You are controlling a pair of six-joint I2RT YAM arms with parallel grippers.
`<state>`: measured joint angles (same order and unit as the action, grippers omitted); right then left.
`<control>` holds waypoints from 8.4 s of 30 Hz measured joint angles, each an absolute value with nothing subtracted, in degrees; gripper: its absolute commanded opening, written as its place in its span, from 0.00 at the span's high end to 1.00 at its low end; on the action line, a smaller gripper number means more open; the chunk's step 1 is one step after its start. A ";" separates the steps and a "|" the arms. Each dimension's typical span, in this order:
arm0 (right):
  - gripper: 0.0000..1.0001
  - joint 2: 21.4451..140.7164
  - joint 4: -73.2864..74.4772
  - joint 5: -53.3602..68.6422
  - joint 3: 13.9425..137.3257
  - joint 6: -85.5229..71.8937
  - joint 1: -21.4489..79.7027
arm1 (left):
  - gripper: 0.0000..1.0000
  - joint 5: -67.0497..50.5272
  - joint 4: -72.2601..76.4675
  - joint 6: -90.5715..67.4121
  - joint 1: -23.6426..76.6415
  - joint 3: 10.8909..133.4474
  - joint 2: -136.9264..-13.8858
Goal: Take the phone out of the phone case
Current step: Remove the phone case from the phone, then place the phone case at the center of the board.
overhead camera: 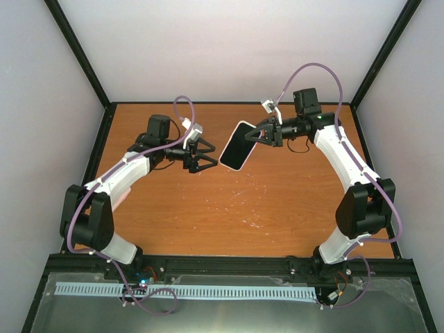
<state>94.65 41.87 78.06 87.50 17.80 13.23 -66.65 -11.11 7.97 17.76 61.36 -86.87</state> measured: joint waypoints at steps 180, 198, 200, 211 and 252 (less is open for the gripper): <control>0.50 86.74 0.38 13.47 70.19 44.16 41.15 | 0.99 -67.02 19.84 -61.49 8.73 67.79 -105.36; 0.60 92.86 -4.08 3.40 70.02 54.68 45.32 | 0.99 -65.95 18.68 -61.65 8.73 67.05 -104.51; 0.61 93.86 -5.74 1.15 70.02 55.16 45.50 | 0.99 -65.95 18.63 -61.65 8.73 66.98 -104.49; 0.88 98.74 -16.91 -8.21 68.90 61.98 46.28 | 0.99 -64.73 17.67 -61.67 8.73 66.87 -104.49; 0.97 77.54 -8.91 -12.05 65.08 50.06 32.42 | 0.99 -41.08 -6.68 -48.29 19.73 87.13 -122.45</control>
